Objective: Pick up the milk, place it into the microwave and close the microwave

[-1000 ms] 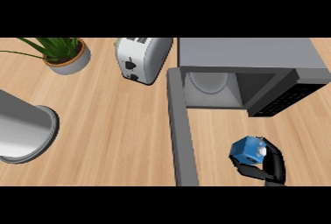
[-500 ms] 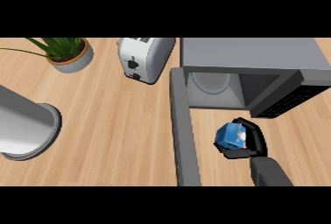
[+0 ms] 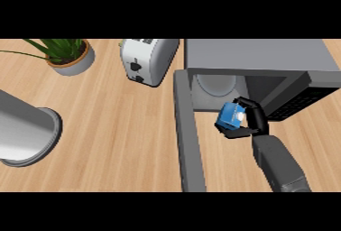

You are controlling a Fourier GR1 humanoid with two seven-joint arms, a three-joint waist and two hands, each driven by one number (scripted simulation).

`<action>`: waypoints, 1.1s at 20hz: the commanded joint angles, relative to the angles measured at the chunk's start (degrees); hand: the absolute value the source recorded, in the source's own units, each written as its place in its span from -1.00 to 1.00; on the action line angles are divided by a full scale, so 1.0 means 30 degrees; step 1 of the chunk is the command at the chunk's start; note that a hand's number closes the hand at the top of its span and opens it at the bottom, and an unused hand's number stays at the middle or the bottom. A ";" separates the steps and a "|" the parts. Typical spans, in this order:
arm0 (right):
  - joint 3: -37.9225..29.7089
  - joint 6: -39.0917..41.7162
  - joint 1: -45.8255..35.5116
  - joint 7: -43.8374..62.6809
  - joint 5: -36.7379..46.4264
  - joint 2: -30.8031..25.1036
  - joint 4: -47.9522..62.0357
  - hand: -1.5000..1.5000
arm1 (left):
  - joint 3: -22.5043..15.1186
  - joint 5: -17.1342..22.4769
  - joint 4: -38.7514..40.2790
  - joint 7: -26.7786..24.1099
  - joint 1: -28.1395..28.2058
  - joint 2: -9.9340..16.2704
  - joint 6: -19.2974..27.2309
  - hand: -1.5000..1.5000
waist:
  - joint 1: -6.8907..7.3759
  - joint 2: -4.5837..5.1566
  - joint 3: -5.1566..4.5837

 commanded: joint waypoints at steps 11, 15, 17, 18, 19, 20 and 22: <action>-0.0745 -0.0059 -0.5551 0.2807 0.0424 -0.2559 0.3644 1.00 | 0.0479 0.2113 -0.1379 0.1559 -0.1851 0.1548 0.1659 -1.00 | 0.0579 0.0364 0.0043; -0.0823 -0.1239 -0.7360 0.4221 0.0584 -0.2288 0.4146 1.00 | 0.0048 0.1221 -0.0317 0.0706 -0.2747 0.1302 0.0765 -1.00 | 0.1122 0.0535 0.0038; -0.0471 -0.2588 -0.7343 0.4056 0.1133 -0.2418 0.4237 1.00 | 0.0222 0.1977 -0.0641 0.1195 -0.2436 0.1765 0.0916 -1.00 | 0.1202 0.0512 0.0041; -0.0411 -0.3005 -0.7688 0.4386 0.1301 -0.2936 0.4315 1.00 | 0.0161 0.1521 0.0419 0.0668 -0.3136 0.1792 0.0520 -1.00 | 0.1400 0.0679 0.0029; -0.0217 -0.3598 -0.7859 0.4739 0.1595 -0.3195 0.4472 1.00 | -0.0345 0.1339 -0.0580 0.1002 -0.2952 0.1447 0.0925 -1.00 | 0.1464 0.0716 0.0049; -0.0215 -0.4133 -0.7566 0.4262 0.1677 -0.3256 0.4466 1.00 | -0.0312 0.1456 -0.0244 0.0801 -0.3086 0.1455 0.0702 -1.00 | 0.1469 0.0726 0.0047; -0.0438 -0.4297 -0.7763 0.4554 0.1552 -0.3585 0.4708 1.00 | 0.0017 0.1407 -0.0139 0.0934 -0.3508 0.1857 0.1140 -1.00 | 0.1614 0.0911 0.0076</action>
